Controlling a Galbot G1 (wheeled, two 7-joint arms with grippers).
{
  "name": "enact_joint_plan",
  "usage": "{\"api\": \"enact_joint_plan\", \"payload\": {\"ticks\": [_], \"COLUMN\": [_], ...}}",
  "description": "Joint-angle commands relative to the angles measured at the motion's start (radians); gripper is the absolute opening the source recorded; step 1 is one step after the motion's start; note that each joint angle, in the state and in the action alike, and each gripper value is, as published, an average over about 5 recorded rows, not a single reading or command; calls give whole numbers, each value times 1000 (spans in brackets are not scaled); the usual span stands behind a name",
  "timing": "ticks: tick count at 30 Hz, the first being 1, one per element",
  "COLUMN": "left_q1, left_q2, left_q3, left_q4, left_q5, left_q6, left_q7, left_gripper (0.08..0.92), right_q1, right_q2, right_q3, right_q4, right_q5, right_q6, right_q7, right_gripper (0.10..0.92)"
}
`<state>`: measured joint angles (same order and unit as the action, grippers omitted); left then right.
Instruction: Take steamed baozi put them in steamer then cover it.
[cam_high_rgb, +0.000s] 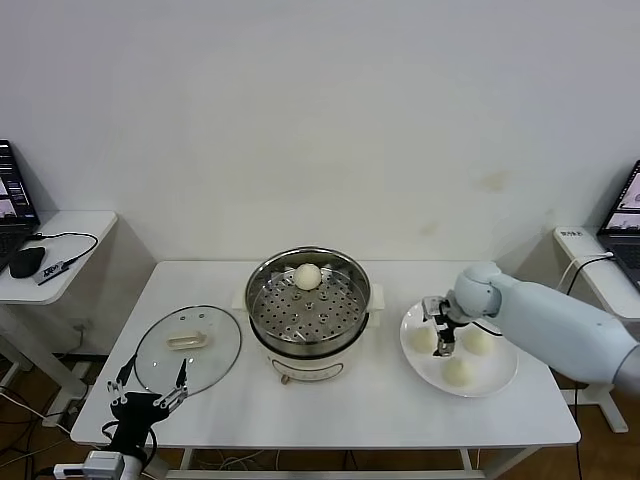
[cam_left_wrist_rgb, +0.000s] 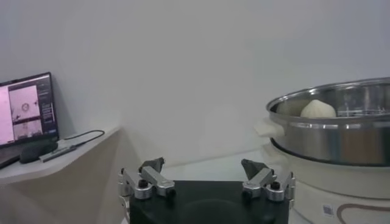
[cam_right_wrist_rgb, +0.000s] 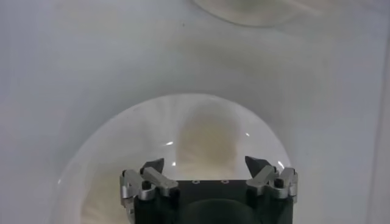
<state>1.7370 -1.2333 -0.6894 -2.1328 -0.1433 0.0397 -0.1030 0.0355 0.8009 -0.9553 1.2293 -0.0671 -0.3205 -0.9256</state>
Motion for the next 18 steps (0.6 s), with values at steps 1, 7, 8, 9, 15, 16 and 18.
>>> {"api": "enact_joint_plan", "payload": {"ticks": [1,7,8,9,15,16,18], "left_q1": [1,0,1,1,3,3,5], "left_q2": [-1,-7,-8,-9,-10,-10,-10], "left_q3": [0,0,0,0,-1,-1,-1], "left_q4": [0,3,3,3,2,1,-1], "left_q5": [2,4,4,4,5,5,6], "left_q6": [-1,-2,-2,-2,-3,-3,-3], "left_q7": [0,0,0,0,-1,-1,-1], "left_gripper": [823,823,823,823,823,823,823], "right_q1": [-50,-45,-44,-43,-39,-37,-27], "right_q2": [66,71,70,70,68,66,60], "right_q3": [39,43,43,43,51,53,56], "right_q4": [-95,-105,-105,-105,-108,-105,-93], "right_q5": [-30,-43,-44,-45,-42,-42,-39], "right_q6": [8,5,4,4,5,6,4], "right_q7": [5,0,-3,-7,-28,-32,-41], "right_gripper": [822,792,777,764,674,662,639]}}
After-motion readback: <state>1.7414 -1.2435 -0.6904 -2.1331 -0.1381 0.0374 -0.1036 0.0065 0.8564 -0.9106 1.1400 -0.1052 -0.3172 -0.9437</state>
